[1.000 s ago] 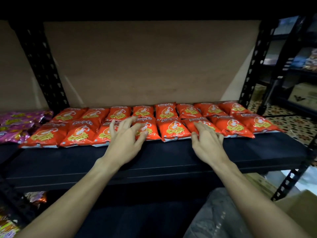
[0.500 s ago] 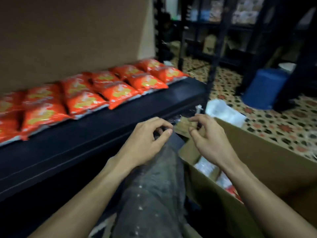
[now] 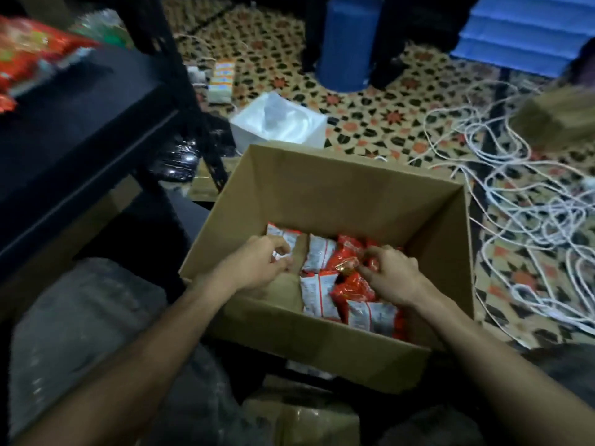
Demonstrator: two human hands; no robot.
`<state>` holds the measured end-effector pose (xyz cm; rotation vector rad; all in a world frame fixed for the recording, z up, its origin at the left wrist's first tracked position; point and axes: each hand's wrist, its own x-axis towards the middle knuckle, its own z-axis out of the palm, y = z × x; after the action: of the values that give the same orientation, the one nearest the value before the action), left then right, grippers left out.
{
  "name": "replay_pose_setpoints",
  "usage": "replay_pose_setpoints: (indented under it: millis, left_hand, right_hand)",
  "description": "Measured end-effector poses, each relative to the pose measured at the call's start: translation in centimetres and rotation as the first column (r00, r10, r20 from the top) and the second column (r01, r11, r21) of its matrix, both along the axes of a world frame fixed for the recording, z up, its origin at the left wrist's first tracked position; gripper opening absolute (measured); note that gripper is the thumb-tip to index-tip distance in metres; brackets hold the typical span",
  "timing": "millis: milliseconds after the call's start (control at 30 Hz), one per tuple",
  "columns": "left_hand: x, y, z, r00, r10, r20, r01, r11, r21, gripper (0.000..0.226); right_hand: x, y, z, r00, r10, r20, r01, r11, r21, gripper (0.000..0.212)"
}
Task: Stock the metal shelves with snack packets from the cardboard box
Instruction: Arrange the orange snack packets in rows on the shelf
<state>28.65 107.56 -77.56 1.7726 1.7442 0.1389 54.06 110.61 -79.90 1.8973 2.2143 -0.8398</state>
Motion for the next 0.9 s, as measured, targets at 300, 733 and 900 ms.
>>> replay_pose_setpoints:
  millis: [300,733,900]
  left_hand:
    - [2.3,8.9,-6.8,0.971,-0.204,-0.124,0.162,0.945,-0.286,0.034]
    - [4.1,12.3,-13.8,0.922,-0.345,-0.177,0.233,0.859,-0.456,0.032]
    - [4.2,13.0,-14.6,0.914,-0.366,-0.175,0.245,0.841,-0.482,0.042]
  right_hand:
    - [0.1,6.5,-9.1,0.905,0.347,0.246,-0.295,0.928,-0.227,0.038]
    - [-0.8,7.5,-17.7,0.701,0.658,0.274,-0.589,0.751,-0.297,0.053]
    - [-0.9,10.0,-16.3,0.950,0.298,0.096,-0.286,0.950,-0.128,0.050]
